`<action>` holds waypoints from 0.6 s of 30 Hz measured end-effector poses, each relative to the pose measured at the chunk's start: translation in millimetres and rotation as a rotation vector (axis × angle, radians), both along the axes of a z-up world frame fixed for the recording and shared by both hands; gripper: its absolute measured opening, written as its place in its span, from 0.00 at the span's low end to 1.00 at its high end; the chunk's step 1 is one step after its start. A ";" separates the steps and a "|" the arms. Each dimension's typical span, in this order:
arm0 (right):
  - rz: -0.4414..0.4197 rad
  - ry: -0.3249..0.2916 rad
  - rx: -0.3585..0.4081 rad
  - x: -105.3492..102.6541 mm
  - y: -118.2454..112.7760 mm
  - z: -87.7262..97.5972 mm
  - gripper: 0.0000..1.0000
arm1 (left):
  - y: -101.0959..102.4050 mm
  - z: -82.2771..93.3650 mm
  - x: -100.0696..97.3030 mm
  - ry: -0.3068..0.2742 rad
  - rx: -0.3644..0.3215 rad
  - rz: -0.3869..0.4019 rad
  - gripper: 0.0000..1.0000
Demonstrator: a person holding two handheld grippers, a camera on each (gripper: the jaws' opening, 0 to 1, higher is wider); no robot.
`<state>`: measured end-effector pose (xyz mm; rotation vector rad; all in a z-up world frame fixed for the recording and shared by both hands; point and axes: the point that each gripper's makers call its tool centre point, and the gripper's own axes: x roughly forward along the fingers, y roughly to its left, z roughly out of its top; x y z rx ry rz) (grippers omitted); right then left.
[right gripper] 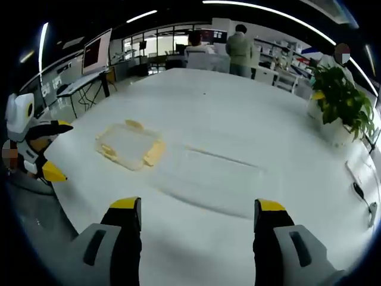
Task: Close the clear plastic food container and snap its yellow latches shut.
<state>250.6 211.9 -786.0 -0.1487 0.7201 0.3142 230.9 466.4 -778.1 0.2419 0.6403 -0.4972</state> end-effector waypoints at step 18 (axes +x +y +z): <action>0.014 -0.009 -0.018 0.4 0.4 0.9 0.74 | 3.1 -3.8 1.0 0.011 0.018 0.001 0.92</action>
